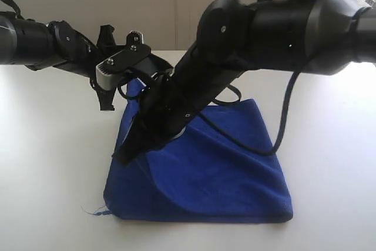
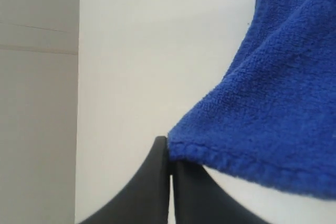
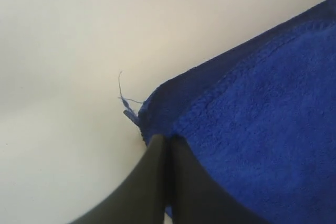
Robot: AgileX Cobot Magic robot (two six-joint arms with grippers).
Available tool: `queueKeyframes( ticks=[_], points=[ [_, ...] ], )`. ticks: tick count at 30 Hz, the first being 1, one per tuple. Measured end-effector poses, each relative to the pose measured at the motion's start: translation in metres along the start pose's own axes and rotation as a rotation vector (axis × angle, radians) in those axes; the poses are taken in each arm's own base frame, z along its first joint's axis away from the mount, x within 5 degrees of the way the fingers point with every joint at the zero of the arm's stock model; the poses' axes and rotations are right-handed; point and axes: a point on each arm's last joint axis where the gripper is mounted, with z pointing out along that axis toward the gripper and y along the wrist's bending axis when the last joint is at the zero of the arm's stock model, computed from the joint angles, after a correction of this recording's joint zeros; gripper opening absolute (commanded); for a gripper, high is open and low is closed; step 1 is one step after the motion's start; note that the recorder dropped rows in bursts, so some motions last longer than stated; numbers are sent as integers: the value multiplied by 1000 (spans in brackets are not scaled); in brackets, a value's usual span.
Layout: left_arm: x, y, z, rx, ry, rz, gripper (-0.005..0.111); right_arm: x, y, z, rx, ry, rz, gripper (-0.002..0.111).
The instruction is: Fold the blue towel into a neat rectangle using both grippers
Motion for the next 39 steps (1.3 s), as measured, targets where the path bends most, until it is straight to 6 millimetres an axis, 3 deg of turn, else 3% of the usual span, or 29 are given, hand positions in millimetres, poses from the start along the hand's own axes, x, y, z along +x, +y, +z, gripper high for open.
queueKeyframes(
  ticks=[19, 25, 39],
  points=[
    [14, -25, 33, 67, 45, 57, 0, 8, 4, 60, -72, 45, 10, 0],
    [31, -21, 33, 54, 74, 32, 0, 7, 10, 74, -69, 30, -4, 0],
    [35, -22, 33, 72, 78, 27, 0, 18, 9, 105, -94, 64, 31, 0]
  ],
)
